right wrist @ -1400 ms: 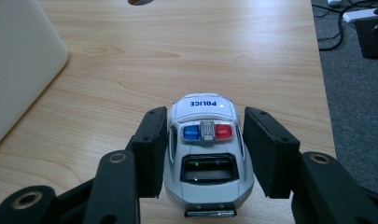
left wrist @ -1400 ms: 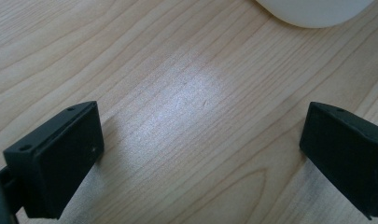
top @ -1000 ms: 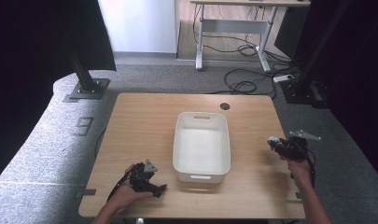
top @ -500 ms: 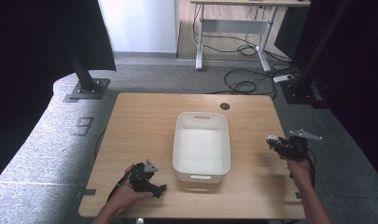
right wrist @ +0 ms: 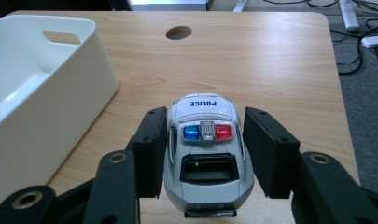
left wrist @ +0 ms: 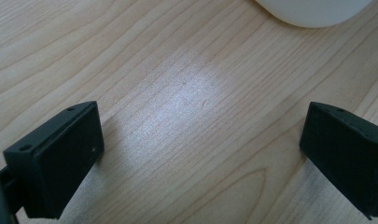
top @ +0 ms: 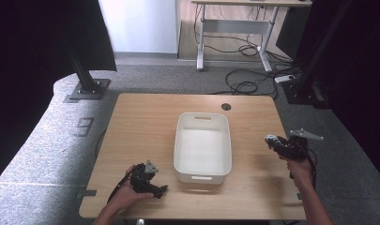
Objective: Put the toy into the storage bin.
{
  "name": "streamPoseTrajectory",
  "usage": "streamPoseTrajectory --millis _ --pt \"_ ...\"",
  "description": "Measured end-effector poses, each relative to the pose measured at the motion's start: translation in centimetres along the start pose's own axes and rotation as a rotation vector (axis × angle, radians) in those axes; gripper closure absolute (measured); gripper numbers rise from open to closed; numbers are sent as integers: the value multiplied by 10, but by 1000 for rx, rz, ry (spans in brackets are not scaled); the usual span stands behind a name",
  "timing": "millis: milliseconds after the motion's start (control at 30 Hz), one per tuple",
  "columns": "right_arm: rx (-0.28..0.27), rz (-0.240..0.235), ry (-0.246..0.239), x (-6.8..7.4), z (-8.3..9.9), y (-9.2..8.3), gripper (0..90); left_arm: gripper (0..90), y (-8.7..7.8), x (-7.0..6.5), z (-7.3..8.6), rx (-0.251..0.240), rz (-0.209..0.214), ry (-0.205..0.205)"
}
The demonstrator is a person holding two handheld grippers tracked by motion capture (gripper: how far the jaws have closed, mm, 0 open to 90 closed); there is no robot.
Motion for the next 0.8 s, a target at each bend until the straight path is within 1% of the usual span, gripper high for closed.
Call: streamPoseTrajectory --millis 433,600,800 --pt "-9 -10 -5 5 -4 -3 508 0 0 0 0 -1 0 1" --pt "-14 -6 -23 9 -7 -5 508 0 0 0 0 0 1 0" --pt "-16 -19 -36 16 -9 -5 508 0 0 0 0 -1 1 0"
Point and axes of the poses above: each handheld gripper's, and its own axes: y roughly forward along the jaws, z roughly out of its underside, x roughly to its left, the point moved 1 cm from there along y, roughly forward along the jaws, and after that the axes turned 9 degrees about -y, right-handed, at the moved point
